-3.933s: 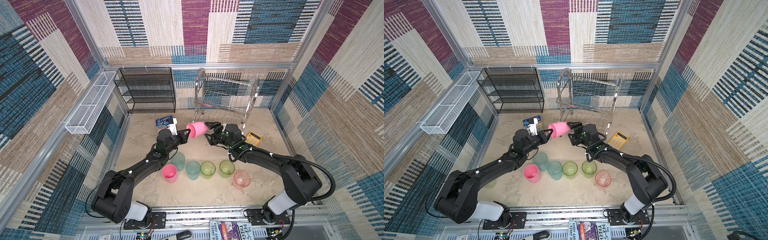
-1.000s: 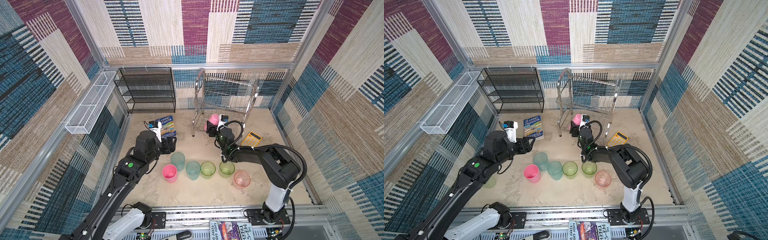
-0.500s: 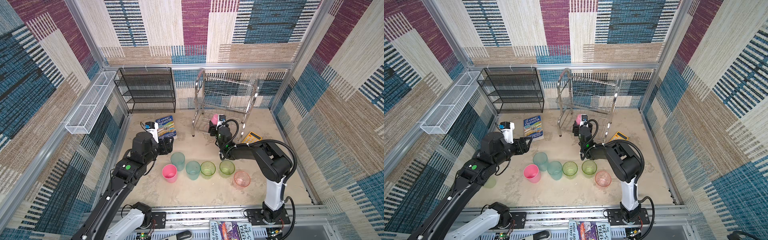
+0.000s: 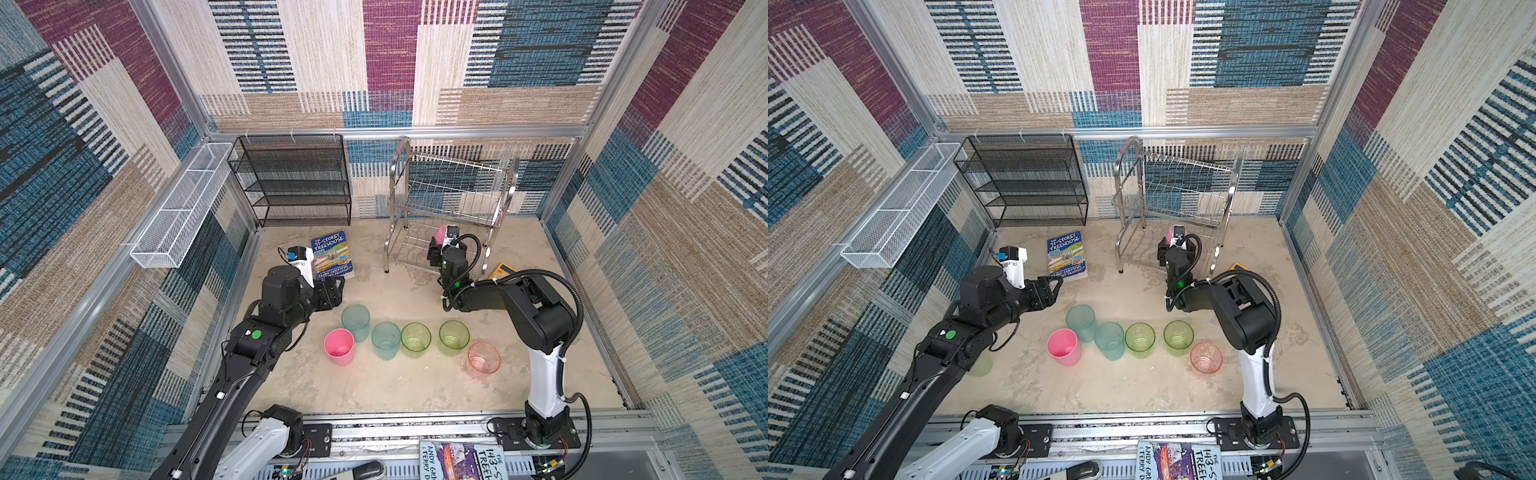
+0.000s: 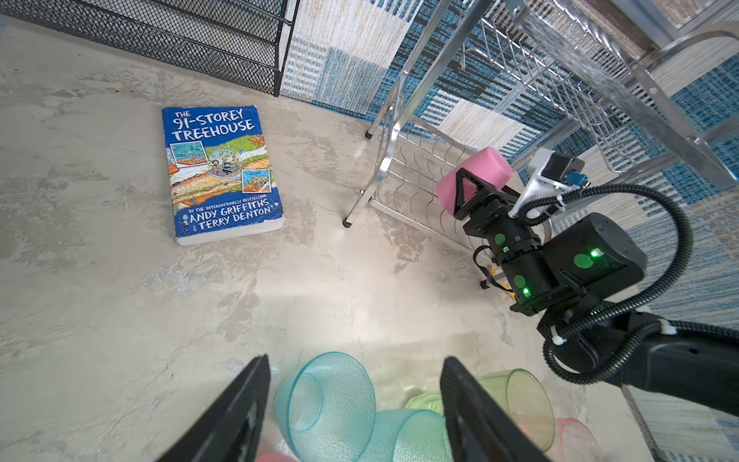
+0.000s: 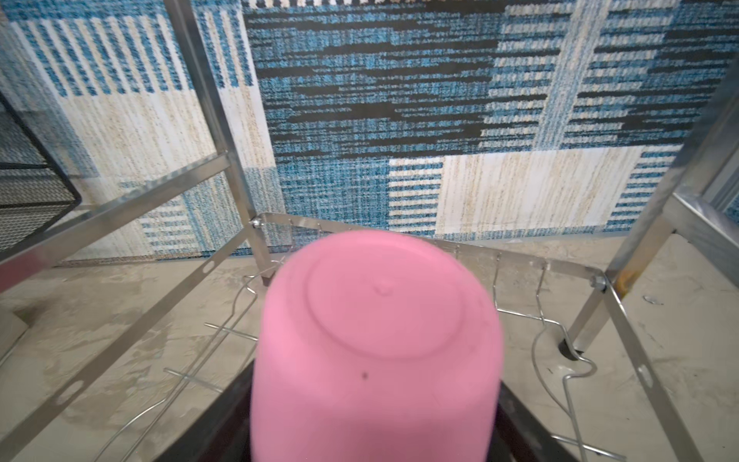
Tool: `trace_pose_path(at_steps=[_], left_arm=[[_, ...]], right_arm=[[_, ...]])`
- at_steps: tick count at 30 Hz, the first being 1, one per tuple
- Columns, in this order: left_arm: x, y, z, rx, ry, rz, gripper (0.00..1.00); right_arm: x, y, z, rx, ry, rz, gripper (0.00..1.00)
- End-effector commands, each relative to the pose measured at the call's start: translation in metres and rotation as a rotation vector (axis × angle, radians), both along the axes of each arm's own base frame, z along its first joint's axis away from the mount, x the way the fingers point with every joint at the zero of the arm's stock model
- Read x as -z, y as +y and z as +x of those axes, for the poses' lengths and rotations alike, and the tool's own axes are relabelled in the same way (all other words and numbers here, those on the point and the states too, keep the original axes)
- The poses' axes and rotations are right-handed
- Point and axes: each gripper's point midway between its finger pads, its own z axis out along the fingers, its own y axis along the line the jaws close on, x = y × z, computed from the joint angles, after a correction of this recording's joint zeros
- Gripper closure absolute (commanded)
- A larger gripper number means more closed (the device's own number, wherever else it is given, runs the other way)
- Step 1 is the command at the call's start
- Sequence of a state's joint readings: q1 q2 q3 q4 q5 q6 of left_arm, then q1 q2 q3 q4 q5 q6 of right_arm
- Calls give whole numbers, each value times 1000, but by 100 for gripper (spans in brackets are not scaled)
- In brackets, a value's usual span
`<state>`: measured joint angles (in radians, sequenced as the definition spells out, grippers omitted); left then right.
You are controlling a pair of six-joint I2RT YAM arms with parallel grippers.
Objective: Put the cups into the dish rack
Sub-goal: 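Carry the pink cup with the right gripper over the dish rack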
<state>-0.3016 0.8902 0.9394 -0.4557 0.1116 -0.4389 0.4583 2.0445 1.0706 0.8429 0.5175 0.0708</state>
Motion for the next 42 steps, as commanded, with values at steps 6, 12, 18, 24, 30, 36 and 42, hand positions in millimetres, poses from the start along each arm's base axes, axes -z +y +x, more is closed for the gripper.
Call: trace_pose_path(at_steps=[6,12,18,24,30,36,42], left_arm=[[-9,-6,0,46,-33,-51,30],[-10,-3,1,45,-38,-80,30],[-13,-2,-1,43,-49,-89,30],[-14,-3,-3,45,-54,-98,30],[-14,-3,-4,48,-57,-104,30],[-14,-3,-3,47,-58,-101,30],[-14,-3,-3,48,-59,-104,31]], right_arm=[[1,-29,15,146,2,3,26],[4,-43,25,237,24,-13,25],[15,-52,34,295,59,-45,25],[16,-64,37,360,66,-55,24],[16,-77,36,415,65,-50,24],[17,-86,37,469,60,-75,22],[15,-91,40,503,51,-88,21]])
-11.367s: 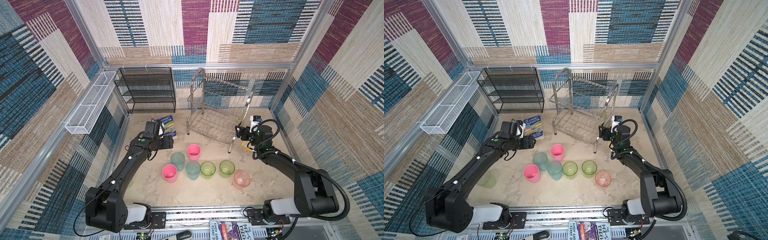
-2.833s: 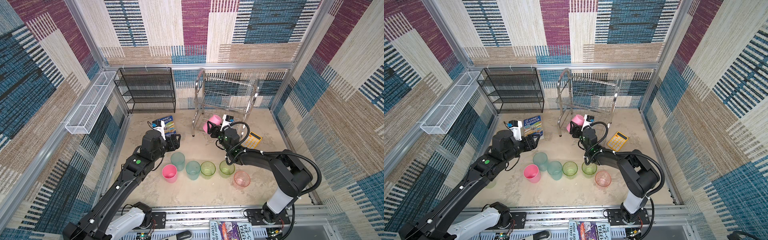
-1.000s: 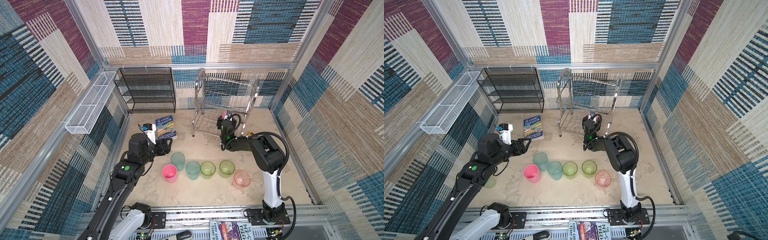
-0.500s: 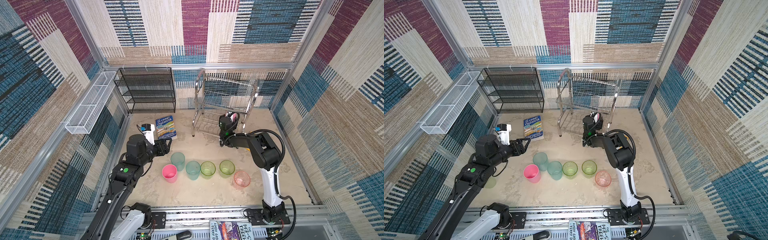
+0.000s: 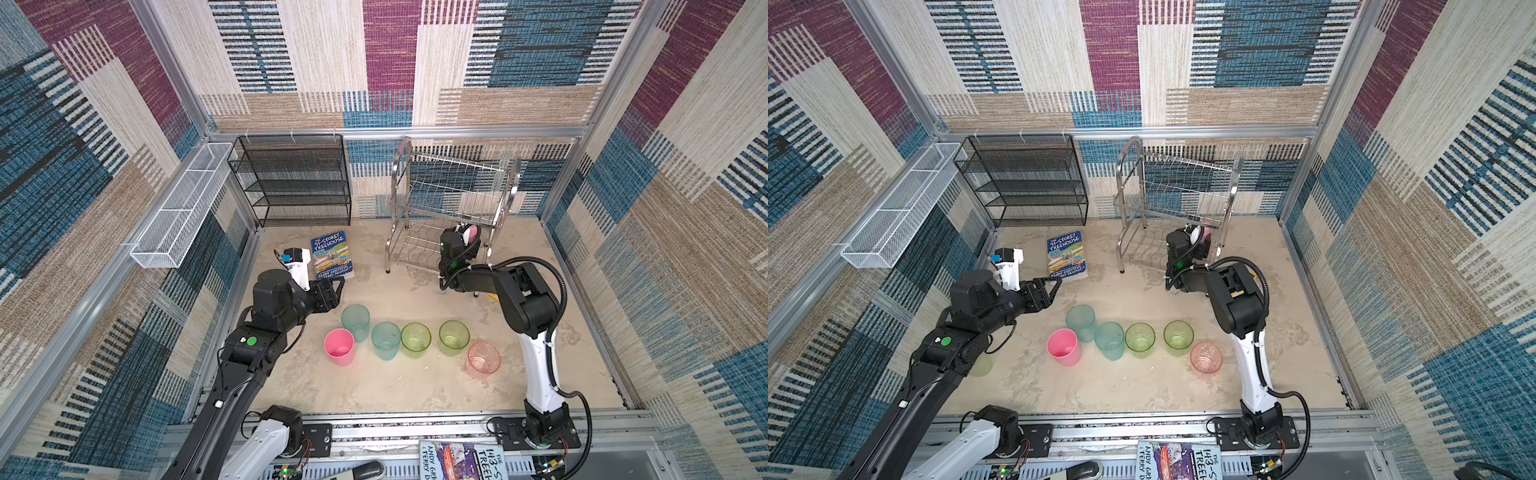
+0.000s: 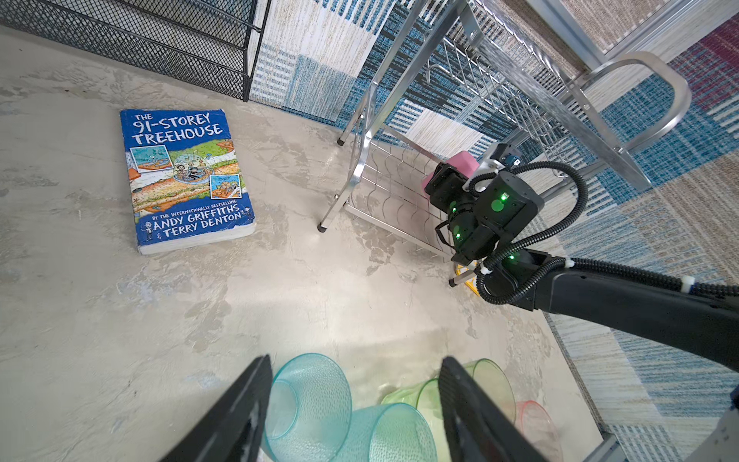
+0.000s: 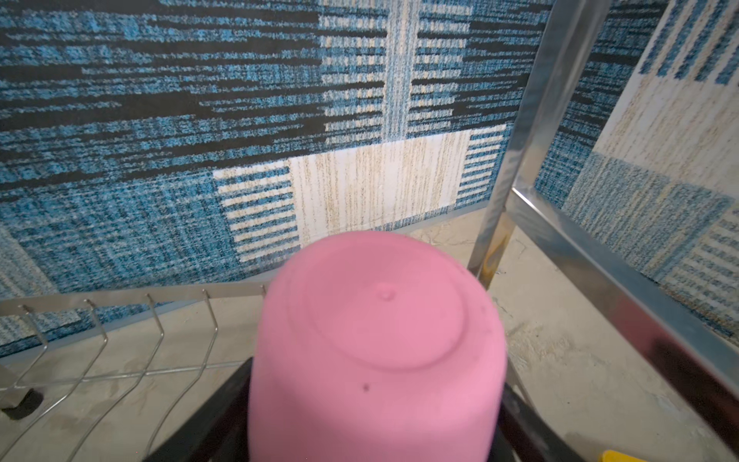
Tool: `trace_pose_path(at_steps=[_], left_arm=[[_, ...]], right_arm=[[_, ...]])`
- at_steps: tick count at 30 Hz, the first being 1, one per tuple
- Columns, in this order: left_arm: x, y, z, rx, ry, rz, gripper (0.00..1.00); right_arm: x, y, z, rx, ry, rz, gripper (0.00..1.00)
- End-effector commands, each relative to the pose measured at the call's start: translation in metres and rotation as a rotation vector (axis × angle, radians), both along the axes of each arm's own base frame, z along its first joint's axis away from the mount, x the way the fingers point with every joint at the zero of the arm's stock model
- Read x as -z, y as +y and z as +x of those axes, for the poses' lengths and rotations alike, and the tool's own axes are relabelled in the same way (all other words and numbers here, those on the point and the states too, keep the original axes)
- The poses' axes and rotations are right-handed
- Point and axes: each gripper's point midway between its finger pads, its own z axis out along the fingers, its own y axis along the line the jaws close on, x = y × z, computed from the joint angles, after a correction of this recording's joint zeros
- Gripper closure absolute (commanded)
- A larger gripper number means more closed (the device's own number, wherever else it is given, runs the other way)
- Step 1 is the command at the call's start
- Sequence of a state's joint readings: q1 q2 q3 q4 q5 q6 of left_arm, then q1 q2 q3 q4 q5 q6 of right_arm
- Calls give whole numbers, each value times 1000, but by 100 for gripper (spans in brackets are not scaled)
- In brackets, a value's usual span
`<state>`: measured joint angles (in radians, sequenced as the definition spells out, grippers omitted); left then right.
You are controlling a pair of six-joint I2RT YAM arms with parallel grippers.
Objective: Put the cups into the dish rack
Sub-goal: 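Carry the pink cup with the right gripper over the dish rack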
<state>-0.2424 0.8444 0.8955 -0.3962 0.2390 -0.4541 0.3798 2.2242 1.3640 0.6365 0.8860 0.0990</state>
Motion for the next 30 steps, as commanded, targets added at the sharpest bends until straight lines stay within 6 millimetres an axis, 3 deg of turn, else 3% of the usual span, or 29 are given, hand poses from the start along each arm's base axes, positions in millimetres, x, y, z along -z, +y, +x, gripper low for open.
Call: trace_pose_path(at_steps=[1,15,30], left_arm=[[-5,-2,2,0,-18,-21,31],[-4,-2,3,0,-17,-23,31],[-8,0,0,-8,-35,-24,30]], right_arm=[[1,-9,-3,58,1,-18,21],[-1,-12,2,83,-2,-33,20],[4,-7,4,47,34,-30,7]])
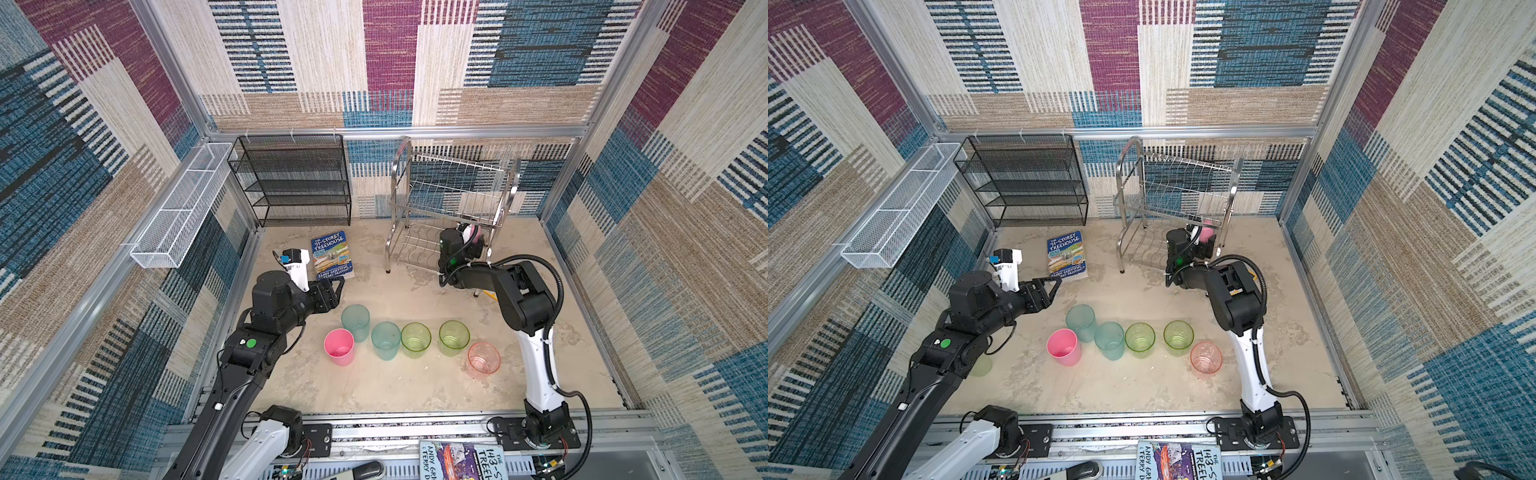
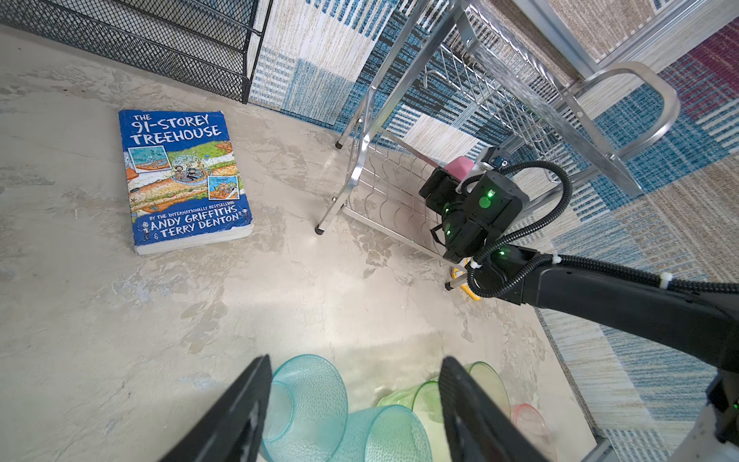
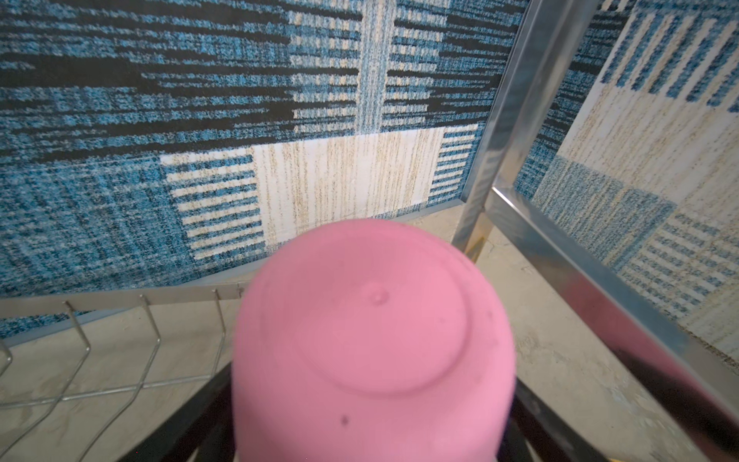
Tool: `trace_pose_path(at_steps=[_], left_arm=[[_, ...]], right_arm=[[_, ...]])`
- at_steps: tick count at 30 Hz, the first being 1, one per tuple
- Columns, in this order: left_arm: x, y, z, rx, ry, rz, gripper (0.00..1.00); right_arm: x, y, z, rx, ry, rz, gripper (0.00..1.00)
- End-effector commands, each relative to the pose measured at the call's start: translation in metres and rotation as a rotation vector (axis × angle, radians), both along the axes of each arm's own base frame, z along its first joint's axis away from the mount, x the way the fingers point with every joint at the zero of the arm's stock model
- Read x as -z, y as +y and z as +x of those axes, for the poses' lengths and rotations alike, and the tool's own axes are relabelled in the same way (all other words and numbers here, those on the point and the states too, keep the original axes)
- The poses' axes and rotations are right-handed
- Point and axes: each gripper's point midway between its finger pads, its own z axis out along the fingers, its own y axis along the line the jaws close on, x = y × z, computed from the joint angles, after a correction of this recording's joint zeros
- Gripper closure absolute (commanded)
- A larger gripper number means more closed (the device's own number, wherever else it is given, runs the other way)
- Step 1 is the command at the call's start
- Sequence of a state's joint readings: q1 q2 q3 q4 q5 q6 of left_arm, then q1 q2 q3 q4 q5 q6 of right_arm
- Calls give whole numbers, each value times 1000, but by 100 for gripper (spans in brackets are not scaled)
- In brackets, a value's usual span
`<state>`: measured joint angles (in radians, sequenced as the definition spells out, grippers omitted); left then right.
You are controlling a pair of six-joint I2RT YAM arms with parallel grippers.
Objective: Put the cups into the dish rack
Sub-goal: 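Carry the pink cup with the right gripper over the dish rack, then lower the pink cup upright into the rack and open the right gripper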
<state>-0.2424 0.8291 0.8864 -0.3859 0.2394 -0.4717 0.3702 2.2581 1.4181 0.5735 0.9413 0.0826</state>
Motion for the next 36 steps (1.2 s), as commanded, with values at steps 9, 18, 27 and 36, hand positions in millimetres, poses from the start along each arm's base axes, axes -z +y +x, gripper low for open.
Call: trace_pose_path(at_steps=[9,18,27,36], left_arm=[[-7,2,2,-11,-33,-1,29],[-9,3,2,-10,-39,-17,29],[-13,4,-1,-13,-55,-21,28],[-12,4,0,-14,-52,-25,28]], right_arm=[[-5,15,-1,-40,-14,-24,1],[-8,20,-7,-34,-16,-45,0],[-13,19,-20,-10,-23,-50,0],[-11,18,-38,-12,-7,-42,0]])
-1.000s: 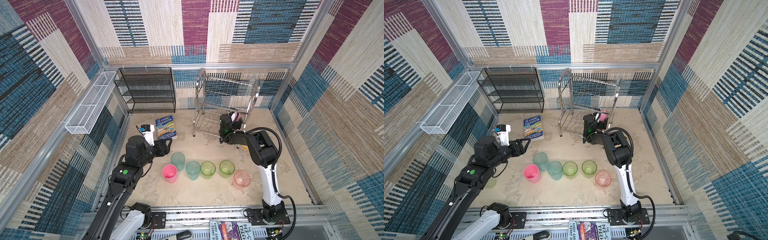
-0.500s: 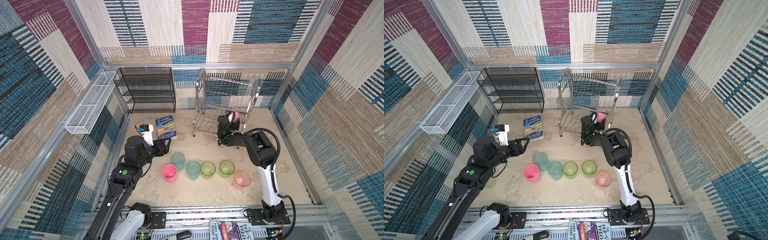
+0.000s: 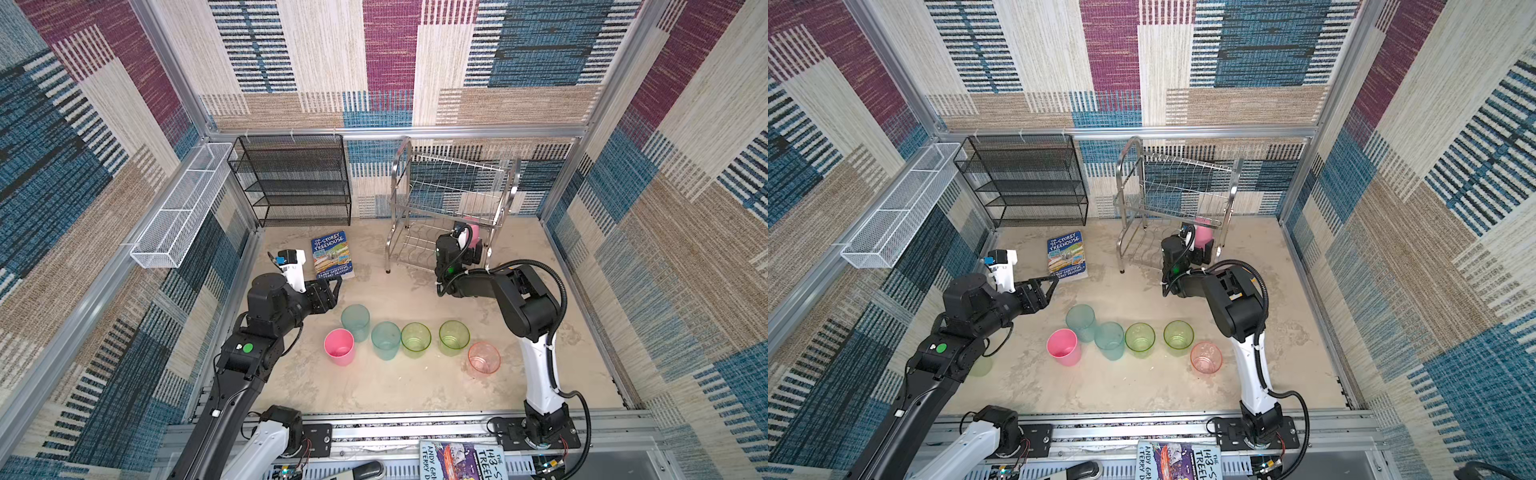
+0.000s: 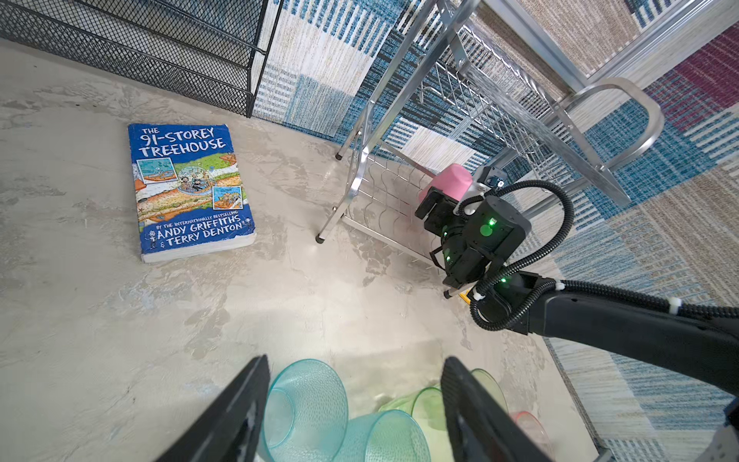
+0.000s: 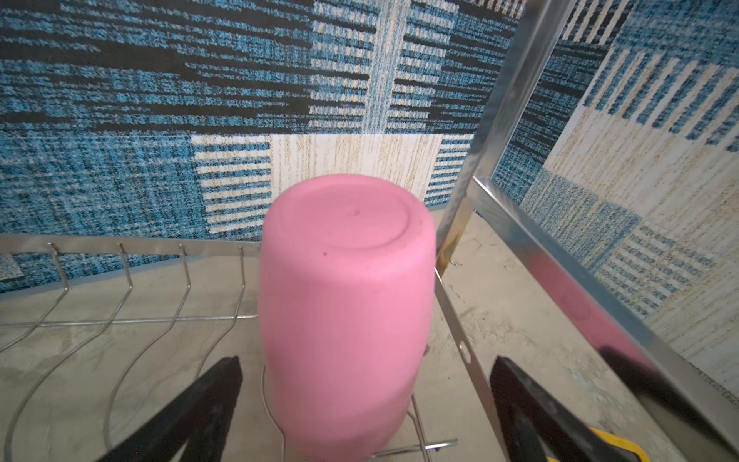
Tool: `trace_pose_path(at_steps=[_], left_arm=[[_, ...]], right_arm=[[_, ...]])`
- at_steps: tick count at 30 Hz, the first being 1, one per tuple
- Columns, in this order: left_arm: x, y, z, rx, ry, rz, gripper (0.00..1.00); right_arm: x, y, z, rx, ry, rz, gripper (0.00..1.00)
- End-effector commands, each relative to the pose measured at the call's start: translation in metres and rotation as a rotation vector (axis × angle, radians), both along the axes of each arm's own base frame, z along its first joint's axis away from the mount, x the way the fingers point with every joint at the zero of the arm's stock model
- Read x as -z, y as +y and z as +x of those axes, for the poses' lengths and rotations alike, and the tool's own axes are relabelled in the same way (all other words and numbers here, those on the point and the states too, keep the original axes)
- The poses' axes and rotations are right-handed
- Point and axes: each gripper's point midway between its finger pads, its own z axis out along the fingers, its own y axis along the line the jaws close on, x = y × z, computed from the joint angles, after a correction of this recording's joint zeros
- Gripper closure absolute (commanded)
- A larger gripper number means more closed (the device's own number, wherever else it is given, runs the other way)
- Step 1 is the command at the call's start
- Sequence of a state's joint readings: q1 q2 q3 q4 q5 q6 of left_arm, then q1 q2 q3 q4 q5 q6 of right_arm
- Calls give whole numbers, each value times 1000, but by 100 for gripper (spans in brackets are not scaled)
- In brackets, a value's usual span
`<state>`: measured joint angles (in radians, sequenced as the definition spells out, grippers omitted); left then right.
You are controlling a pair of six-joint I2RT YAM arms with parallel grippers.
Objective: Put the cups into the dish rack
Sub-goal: 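Lower the pink cup upright into the rack and open the right gripper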
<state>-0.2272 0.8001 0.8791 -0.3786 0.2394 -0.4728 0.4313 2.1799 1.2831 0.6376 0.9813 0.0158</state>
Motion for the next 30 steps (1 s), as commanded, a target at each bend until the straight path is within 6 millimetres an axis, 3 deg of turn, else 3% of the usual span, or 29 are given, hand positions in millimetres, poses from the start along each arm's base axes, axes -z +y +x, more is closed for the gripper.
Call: trace_pose_path(at_steps=[1,22,30], left_arm=[[-5,-2,2,1,-24,-19,28],[5,2,5,-27,5,-17,29],[12,7,8,-55,37,5,29]], right_arm=[[-8,0,-9,14,-34,23,0],[-13,33,-53,-105,-8,16,0],[-31,50,-79,-208,-9,71,1]])
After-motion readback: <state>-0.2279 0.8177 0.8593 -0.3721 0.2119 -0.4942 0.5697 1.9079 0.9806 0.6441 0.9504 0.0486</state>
